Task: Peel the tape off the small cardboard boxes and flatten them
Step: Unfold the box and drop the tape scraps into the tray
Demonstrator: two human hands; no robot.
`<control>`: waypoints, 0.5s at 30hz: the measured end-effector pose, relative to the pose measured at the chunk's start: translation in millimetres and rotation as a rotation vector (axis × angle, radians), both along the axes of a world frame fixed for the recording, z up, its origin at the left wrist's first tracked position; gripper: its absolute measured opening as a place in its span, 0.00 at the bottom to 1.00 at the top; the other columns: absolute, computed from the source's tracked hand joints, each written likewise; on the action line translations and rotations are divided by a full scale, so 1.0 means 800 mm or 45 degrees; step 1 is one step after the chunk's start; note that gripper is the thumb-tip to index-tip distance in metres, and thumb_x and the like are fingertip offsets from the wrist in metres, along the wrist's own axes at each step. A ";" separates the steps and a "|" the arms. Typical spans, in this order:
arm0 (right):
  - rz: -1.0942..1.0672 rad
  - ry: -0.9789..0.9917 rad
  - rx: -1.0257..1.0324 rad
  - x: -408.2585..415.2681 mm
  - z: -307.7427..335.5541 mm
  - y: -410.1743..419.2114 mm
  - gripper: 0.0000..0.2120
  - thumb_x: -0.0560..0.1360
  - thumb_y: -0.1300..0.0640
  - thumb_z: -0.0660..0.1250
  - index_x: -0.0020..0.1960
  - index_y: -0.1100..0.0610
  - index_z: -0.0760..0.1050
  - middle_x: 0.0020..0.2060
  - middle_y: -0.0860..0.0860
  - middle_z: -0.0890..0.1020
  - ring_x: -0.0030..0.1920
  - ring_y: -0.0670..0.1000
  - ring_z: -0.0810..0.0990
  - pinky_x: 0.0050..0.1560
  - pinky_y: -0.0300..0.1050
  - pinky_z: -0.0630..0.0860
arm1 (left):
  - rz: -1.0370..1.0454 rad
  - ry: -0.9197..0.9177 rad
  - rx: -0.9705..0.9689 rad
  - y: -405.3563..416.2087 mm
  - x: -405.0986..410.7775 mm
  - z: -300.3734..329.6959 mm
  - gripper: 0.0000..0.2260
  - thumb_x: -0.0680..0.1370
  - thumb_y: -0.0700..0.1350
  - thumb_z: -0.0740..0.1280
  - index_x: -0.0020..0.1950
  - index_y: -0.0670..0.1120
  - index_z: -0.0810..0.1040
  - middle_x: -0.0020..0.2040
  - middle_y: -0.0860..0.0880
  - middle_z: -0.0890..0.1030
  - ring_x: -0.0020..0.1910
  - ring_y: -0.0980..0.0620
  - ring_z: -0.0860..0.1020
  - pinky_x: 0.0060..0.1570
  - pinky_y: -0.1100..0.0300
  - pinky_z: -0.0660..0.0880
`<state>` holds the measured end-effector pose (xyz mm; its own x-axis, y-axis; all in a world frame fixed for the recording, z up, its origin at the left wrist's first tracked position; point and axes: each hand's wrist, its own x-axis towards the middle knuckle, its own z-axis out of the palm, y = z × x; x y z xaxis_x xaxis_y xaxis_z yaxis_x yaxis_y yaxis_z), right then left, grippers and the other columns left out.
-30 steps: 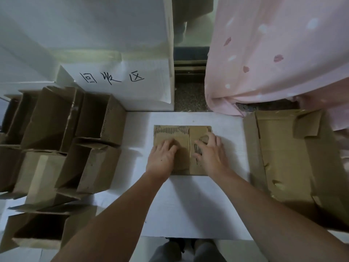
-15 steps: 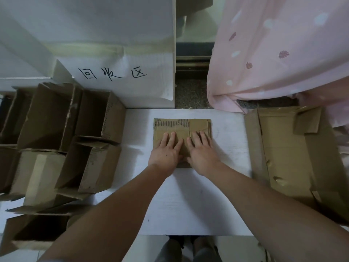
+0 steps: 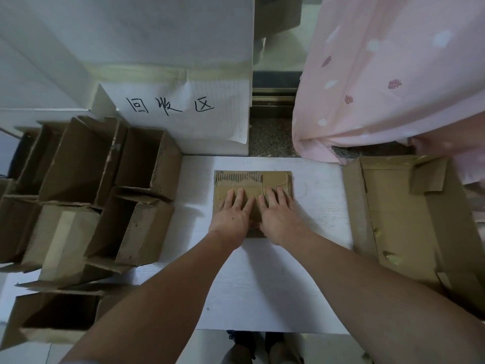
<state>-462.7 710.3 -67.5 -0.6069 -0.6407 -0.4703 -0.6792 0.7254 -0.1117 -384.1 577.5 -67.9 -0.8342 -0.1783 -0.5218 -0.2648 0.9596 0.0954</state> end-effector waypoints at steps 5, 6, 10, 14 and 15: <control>0.010 0.049 -0.030 0.000 0.000 0.005 0.37 0.82 0.40 0.59 0.83 0.56 0.49 0.82 0.57 0.49 0.81 0.63 0.46 0.80 0.60 0.45 | 0.055 0.033 0.067 -0.001 -0.004 0.003 0.33 0.86 0.50 0.60 0.85 0.53 0.44 0.85 0.45 0.39 0.83 0.41 0.39 0.81 0.46 0.45; -0.003 0.025 -0.029 -0.002 0.005 0.004 0.37 0.81 0.41 0.61 0.82 0.55 0.50 0.81 0.56 0.51 0.80 0.63 0.47 0.80 0.59 0.46 | 0.079 0.016 0.114 -0.002 -0.006 0.009 0.32 0.86 0.50 0.60 0.85 0.53 0.45 0.85 0.45 0.40 0.83 0.41 0.39 0.81 0.45 0.45; 0.054 0.070 -0.030 -0.008 0.030 -0.001 0.33 0.78 0.43 0.66 0.79 0.54 0.61 0.77 0.57 0.60 0.76 0.61 0.57 0.77 0.57 0.57 | 0.172 0.051 0.230 -0.013 -0.013 0.034 0.27 0.84 0.49 0.61 0.83 0.50 0.59 0.85 0.44 0.46 0.84 0.44 0.47 0.81 0.47 0.52; 0.215 0.132 -0.016 -0.001 0.049 0.000 0.27 0.79 0.48 0.65 0.75 0.53 0.68 0.75 0.57 0.64 0.74 0.60 0.63 0.75 0.56 0.62 | 0.137 0.144 0.224 -0.015 0.005 0.044 0.25 0.83 0.46 0.62 0.80 0.47 0.66 0.85 0.42 0.52 0.84 0.44 0.51 0.81 0.48 0.55; 0.227 0.131 -0.016 0.002 0.054 0.000 0.26 0.79 0.49 0.65 0.75 0.53 0.68 0.75 0.57 0.65 0.73 0.60 0.63 0.74 0.56 0.62 | 0.122 0.164 0.223 -0.013 0.010 0.047 0.25 0.82 0.46 0.62 0.80 0.47 0.66 0.84 0.42 0.54 0.83 0.44 0.52 0.81 0.48 0.54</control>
